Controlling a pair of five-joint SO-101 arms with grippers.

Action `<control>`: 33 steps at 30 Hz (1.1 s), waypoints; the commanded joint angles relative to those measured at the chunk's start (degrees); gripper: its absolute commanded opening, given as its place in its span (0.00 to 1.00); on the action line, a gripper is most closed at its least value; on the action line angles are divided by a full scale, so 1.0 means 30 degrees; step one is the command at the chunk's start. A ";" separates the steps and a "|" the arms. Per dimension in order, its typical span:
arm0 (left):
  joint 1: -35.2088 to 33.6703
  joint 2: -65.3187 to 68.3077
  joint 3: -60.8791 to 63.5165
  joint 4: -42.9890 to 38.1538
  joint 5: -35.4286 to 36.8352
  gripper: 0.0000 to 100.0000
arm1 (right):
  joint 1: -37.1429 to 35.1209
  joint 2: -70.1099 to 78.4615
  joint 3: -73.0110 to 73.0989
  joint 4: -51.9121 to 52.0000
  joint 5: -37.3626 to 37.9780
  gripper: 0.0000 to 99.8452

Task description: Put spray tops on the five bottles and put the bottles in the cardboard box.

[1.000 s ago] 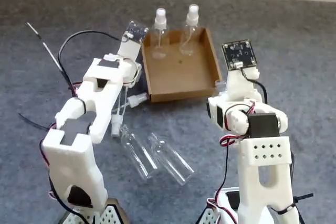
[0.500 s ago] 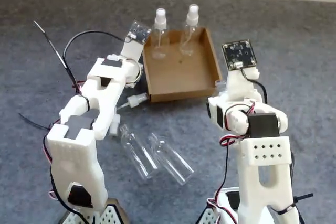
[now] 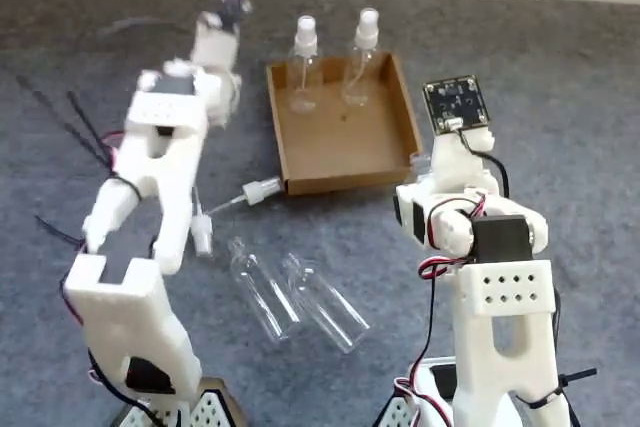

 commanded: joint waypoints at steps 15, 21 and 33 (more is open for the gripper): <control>-0.6168 -0.4029 -0.2388 1.3070 -0.2872 0.06 | -0.0132 -0.0484 -0.0132 0.0659 0.0000 0.05; -0.8601 -0.3150 0.5260 0.4982 -0.4425 0.06 | -0.0132 -0.0484 -0.0132 0.0659 0.0000 0.05; -0.9304 0.4469 0.2505 0.0791 -0.4337 0.11 | -0.0132 -0.0484 -0.0132 0.0777 0.0000 0.05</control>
